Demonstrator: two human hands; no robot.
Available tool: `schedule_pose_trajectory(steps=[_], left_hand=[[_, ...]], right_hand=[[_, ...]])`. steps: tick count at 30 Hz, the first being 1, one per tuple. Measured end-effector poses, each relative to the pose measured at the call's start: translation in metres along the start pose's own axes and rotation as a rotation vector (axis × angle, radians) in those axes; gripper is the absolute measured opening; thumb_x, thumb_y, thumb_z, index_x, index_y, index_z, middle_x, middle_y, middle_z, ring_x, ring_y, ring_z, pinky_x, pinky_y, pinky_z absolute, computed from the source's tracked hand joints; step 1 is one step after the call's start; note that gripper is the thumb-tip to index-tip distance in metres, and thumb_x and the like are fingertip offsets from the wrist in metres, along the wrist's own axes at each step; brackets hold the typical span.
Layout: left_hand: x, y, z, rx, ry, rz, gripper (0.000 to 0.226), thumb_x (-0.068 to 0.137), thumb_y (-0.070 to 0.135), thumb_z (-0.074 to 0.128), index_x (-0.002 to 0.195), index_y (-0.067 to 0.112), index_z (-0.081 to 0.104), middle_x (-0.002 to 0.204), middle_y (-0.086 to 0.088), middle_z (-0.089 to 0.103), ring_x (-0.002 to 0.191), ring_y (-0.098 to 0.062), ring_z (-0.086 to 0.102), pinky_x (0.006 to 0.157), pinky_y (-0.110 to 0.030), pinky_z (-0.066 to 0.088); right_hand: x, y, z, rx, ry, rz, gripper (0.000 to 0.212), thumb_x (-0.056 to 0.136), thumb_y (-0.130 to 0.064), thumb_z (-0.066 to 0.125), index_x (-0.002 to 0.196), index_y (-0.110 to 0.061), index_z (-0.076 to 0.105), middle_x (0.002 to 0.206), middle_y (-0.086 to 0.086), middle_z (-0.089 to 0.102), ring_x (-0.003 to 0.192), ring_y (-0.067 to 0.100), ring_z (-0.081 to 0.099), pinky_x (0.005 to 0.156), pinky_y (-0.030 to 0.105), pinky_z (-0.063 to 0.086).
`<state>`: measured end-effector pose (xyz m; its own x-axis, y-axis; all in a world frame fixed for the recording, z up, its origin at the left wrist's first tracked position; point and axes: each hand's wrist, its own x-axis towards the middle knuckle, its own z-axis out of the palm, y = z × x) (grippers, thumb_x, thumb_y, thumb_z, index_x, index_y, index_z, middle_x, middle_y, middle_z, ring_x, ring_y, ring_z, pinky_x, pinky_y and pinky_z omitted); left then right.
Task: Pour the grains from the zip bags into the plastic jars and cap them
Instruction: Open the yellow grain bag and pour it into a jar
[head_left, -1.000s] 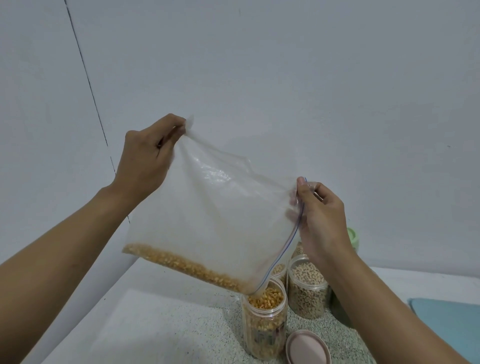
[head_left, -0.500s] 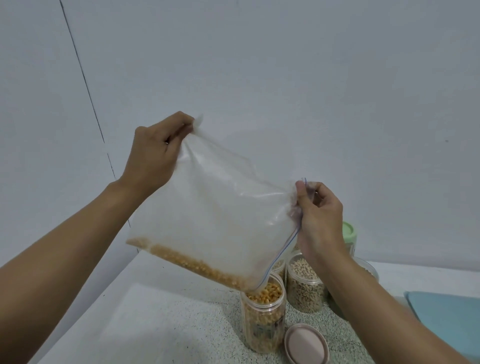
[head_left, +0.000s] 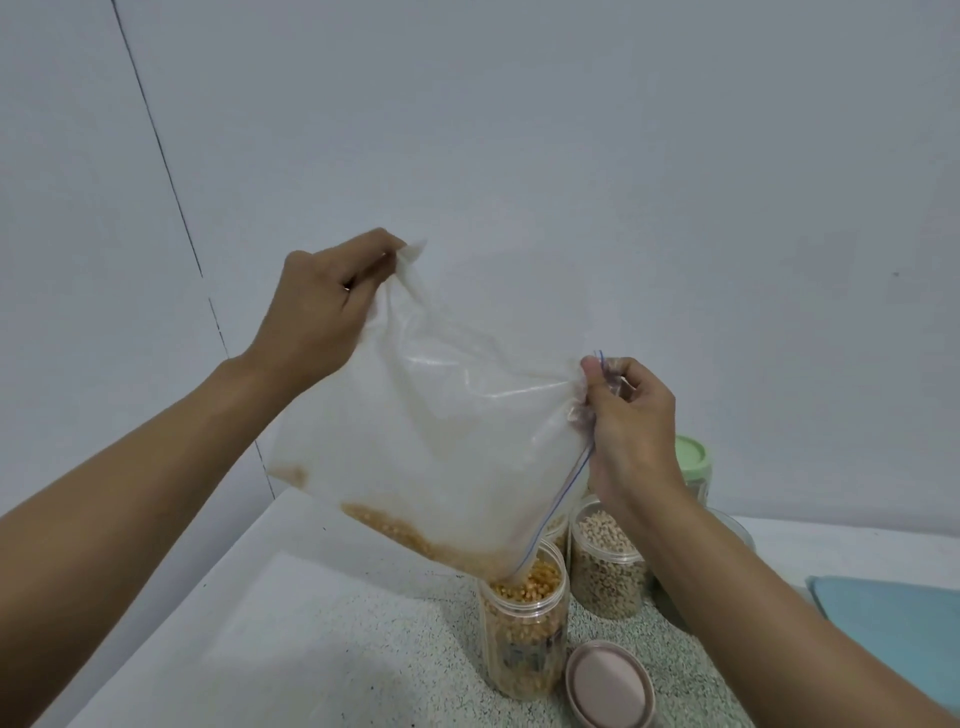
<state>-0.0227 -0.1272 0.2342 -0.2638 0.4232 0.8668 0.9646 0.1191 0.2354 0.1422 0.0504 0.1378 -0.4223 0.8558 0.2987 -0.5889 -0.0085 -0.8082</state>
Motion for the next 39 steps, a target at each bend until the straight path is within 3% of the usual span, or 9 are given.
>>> schedule_pose_trajectory(steps=[5, 10, 14, 16, 19, 24, 29, 34, 39], left_hand=[[-0.005, -0.003, 0.004, 0.006, -0.083, -0.037, 0.019, 0.106, 0.013, 0.051, 0.101, 0.017, 0.068, 0.058, 0.009, 0.052, 0.047, -0.01, 0.038, 0.049, -0.015, 0.028], [-0.003, -0.012, -0.007, -0.12, -0.124, -0.319, 0.021, 0.104, 0.043, 0.053, 0.097, 0.029, 0.067, 0.05, -0.006, 0.04, 0.042, -0.014, 0.039, 0.044, -0.019, 0.037], [-0.01, -0.01, -0.021, -0.43, -0.258, -0.493, 0.041, 0.099, 0.056, 0.045, 0.111, 0.03, 0.074, 0.089, -0.003, 0.075, 0.075, -0.018, 0.072, 0.07, -0.032, 0.059], [-0.022, -0.018, -0.029, -0.472, -0.377, -0.553, 0.063, 0.093, 0.072, 0.034, 0.122, 0.028, 0.069, 0.105, -0.004, 0.078, 0.095, -0.021, 0.076, 0.085, -0.039, 0.057], [-0.053, -0.035, -0.033, -0.447, -0.436, -0.552, 0.092, 0.074, 0.096, 0.039, 0.12, 0.021, 0.068, 0.104, -0.008, 0.078, 0.099, -0.025, 0.074, 0.09, -0.043, 0.052], [-0.108, -0.049, -0.002, -0.178, -0.189, -0.42, 0.063, 0.093, 0.073, 0.045, 0.077, 0.013, 0.049, 0.07, -0.007, 0.046, 0.065, -0.026, 0.045, 0.059, -0.022, 0.034], [-0.079, -0.017, 0.011, -0.065, -0.031, -0.251, 0.039, 0.106, 0.037, 0.045, 0.077, 0.011, 0.04, 0.066, -0.012, 0.036, 0.057, -0.028, 0.034, 0.05, -0.026, 0.027], [-0.047, 0.002, 0.028, -0.027, -0.114, -0.097, 0.037, 0.107, 0.034, 0.044, 0.079, 0.011, 0.038, 0.067, -0.012, 0.039, 0.054, -0.026, 0.034, 0.048, -0.023, 0.027], [-0.02, 0.01, 0.032, -0.014, -0.159, -0.02, 0.037, 0.108, 0.033, 0.048, 0.077, 0.016, 0.037, 0.062, -0.01, 0.038, 0.056, -0.022, 0.037, 0.052, -0.021, 0.029]], right_hand=[[0.006, 0.009, -0.004, -0.056, 0.005, 0.042, 0.021, 0.102, -0.013, 0.06, 0.082, -0.01, 0.055, 0.062, -0.01, 0.051, 0.057, 0.008, 0.044, 0.052, 0.019, 0.044], [0.008, 0.014, -0.015, -0.018, -0.039, 0.089, 0.023, 0.103, -0.023, 0.059, 0.083, -0.012, 0.058, 0.06, -0.01, 0.057, 0.057, 0.005, 0.052, 0.056, 0.019, 0.049], [0.009, 0.014, -0.019, 0.041, -0.042, 0.102, 0.02, 0.101, -0.023, 0.06, 0.086, -0.011, 0.062, 0.069, -0.005, 0.063, 0.065, 0.008, 0.059, 0.063, 0.024, 0.051], [0.008, 0.016, -0.02, 0.052, -0.039, 0.099, 0.019, 0.101, -0.022, 0.06, 0.086, -0.01, 0.063, 0.071, -0.003, 0.063, 0.065, 0.009, 0.059, 0.062, 0.023, 0.052], [0.009, 0.02, -0.02, 0.079, -0.021, 0.112, 0.019, 0.101, -0.02, 0.06, 0.084, -0.009, 0.062, 0.07, -0.002, 0.063, 0.062, 0.009, 0.058, 0.057, 0.021, 0.052], [0.01, 0.027, -0.025, -0.001, -0.023, 0.099, 0.026, 0.102, -0.028, 0.057, 0.085, -0.009, 0.062, 0.076, 0.004, 0.065, 0.066, 0.012, 0.06, 0.054, 0.023, 0.05], [0.019, 0.035, -0.028, -0.169, 0.051, 0.085, 0.032, 0.103, -0.049, 0.047, 0.093, -0.02, 0.049, 0.081, 0.0, 0.063, 0.073, 0.017, 0.057, 0.065, 0.036, 0.047], [0.025, 0.045, -0.031, -0.2, 0.166, 0.039, 0.028, 0.106, -0.043, 0.044, 0.098, -0.016, 0.046, 0.083, 0.008, 0.05, 0.072, 0.019, 0.046, 0.058, 0.031, 0.039], [0.032, 0.046, -0.032, -0.179, 0.221, 0.045, 0.025, 0.107, -0.039, 0.046, 0.096, -0.017, 0.047, 0.09, 0.002, 0.058, 0.081, 0.018, 0.052, 0.073, 0.035, 0.044]])
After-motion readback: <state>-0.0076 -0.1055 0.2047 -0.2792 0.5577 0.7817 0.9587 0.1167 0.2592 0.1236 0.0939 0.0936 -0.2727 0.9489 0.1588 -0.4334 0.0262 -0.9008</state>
